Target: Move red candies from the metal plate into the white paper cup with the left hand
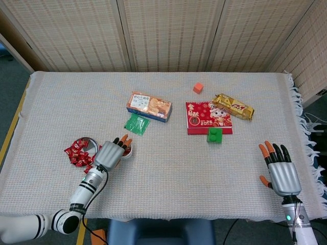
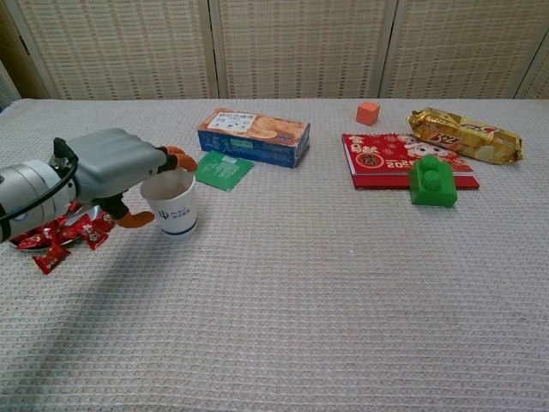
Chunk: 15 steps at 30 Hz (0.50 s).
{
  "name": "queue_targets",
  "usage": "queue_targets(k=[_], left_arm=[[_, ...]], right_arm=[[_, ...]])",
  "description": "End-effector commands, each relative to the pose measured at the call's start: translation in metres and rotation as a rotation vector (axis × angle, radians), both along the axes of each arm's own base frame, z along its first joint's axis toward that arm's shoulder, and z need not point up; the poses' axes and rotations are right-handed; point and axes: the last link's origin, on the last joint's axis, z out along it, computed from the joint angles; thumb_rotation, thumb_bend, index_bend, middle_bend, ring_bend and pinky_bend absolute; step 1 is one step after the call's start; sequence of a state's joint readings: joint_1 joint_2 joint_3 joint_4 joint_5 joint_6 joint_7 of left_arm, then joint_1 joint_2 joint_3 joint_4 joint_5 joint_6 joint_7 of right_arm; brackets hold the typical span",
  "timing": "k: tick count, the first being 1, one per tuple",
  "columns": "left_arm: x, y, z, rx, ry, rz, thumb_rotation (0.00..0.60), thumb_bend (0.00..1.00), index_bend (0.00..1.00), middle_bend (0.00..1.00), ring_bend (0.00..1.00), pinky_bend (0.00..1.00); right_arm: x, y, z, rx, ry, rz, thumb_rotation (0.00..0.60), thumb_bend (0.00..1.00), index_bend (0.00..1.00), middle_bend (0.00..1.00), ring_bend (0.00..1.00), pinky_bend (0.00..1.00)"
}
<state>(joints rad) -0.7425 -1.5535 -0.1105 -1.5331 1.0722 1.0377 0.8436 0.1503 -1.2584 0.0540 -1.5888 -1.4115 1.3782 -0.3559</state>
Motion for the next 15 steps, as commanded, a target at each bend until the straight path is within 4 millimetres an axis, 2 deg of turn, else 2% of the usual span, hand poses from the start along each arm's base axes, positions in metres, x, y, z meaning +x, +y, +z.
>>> queue_targets(k=[1,9,15], left_arm=[[0.000,0.003,0.000,0.009,-0.008,-0.008,0.600,0.36,0.19,0.24,0.36,0.95],[0.000,0.006,-0.001,0.013,-0.047,-0.031,0.600,0.37,0.25,0.34,0.41,0.93],[0.003,0.015,0.004,0.035,-0.088,-0.043,0.600,0.38,0.26,0.34,0.41,0.93]], right_arm=[[0.000,0.000,0.000,-0.001,0.000,-0.001,0.600,0.12,0.00,0.00,0.00,0.01],[0.000,-0.001,-0.001,0.001,0.004,-0.005,0.600,0.12,0.00,0.00,0.00,0.01],[-0.002,-0.002,0.000,-0.004,0.004,-0.014,0.600,0.12,0.00,0.00,0.00,0.02]])
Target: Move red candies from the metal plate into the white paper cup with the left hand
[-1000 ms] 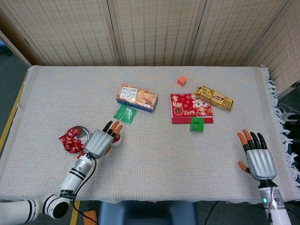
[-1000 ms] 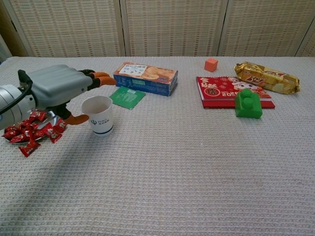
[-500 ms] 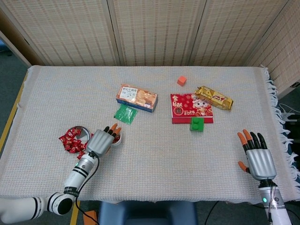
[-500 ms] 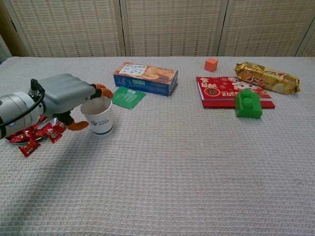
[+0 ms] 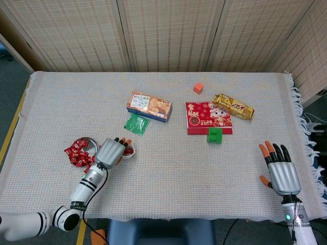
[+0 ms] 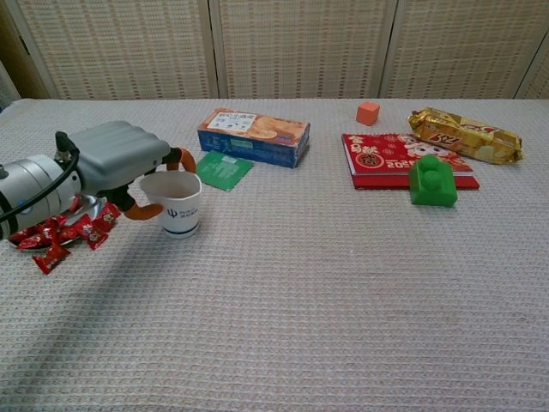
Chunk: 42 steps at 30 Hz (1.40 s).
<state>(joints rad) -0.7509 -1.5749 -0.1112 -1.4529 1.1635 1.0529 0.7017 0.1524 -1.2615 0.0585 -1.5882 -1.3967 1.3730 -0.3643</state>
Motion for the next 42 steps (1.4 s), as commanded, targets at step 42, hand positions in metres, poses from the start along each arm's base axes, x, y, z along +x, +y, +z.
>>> queue_targets(k=[42], left_arm=[[-0.025,0.058,0.034,0.086,0.077,0.220,0.600,0.37,0.00,0.00,0.10,0.94]], right_arm=[[-0.001,0.000,0.001,-0.024,0.016,-0.018,0.600,0.12,0.00,0.00,0.00,0.03]])
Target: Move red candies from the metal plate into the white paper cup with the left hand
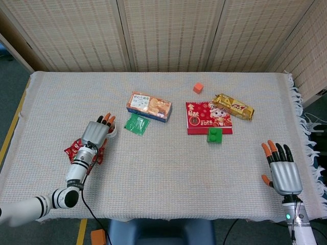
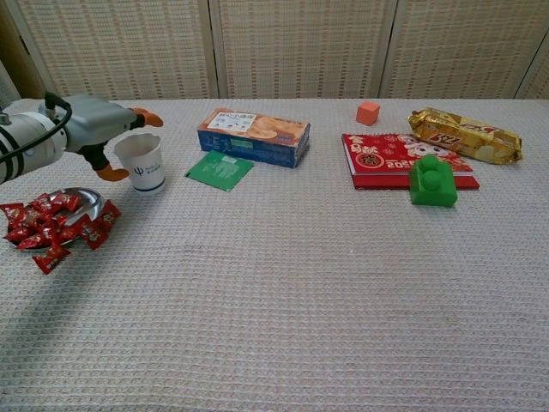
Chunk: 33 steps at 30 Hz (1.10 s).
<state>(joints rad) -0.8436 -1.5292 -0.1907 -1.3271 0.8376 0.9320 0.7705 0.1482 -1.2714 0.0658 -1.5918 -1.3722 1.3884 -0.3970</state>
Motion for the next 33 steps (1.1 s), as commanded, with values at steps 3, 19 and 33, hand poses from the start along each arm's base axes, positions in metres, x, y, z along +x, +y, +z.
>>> queue_targets(k=[3,19,33], left_arm=[[0.001,-0.019,0.012,0.020,-0.002,-0.043,0.600,0.37,0.00,0.00,0.13,0.92],[-0.078,-0.139,0.022,-0.057,0.013,-0.017,0.600,0.36,0.01,0.09,0.18,0.91],[-0.111,-0.153,0.002,-0.027,0.099,-0.031,0.600,0.36,0.01,0.09,0.19,0.88]], right_arm=[[0.001,0.001,0.000,0.001,-0.001,0.004,0.600,0.12,0.00,0.00,0.00,0.03],[0.022,0.033,0.002,0.069,-0.085,0.216,0.600,0.12,0.00,0.00,0.00,0.00],[0.023,0.042,0.000,0.118,-0.074,0.199,0.600,0.12,0.00,0.00,0.00,0.00]])
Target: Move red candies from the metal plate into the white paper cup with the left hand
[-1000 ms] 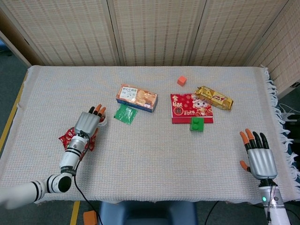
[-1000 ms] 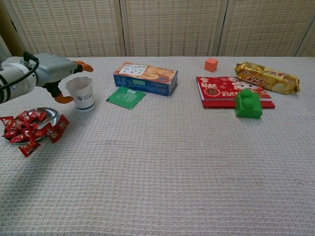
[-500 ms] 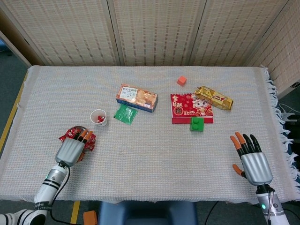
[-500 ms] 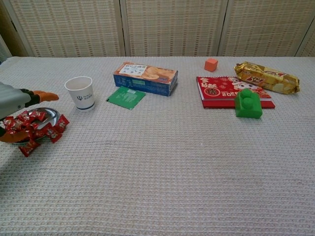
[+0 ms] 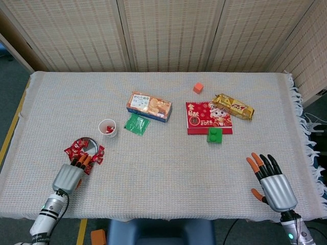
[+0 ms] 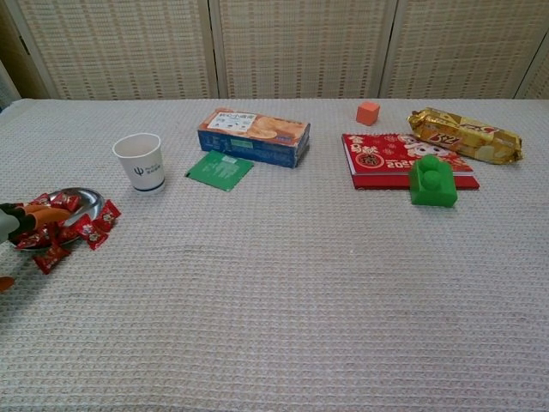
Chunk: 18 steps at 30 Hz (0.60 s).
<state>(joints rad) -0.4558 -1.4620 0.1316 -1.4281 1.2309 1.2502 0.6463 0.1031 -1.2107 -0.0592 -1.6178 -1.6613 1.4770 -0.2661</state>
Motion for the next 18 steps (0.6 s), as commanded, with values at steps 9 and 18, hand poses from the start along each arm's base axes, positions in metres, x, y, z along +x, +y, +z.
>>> queue_targets(k=[9,18], left_arm=[[0.003,0.012,-0.012,0.066,0.002,-0.099,0.600,0.36,0.03,0.09,0.18,0.88],[0.004,0.034,0.004,0.110,-0.071,-0.062,0.600,0.36,0.07,0.12,0.19,0.90]], right_arm=[[-0.001,-0.002,-0.003,0.009,0.015,-0.019,0.600,0.12,0.00,0.00,0.00,0.00],[-0.003,-0.007,-0.006,0.005,0.027,-0.036,0.600,0.12,0.00,0.00,0.00,0.00]])
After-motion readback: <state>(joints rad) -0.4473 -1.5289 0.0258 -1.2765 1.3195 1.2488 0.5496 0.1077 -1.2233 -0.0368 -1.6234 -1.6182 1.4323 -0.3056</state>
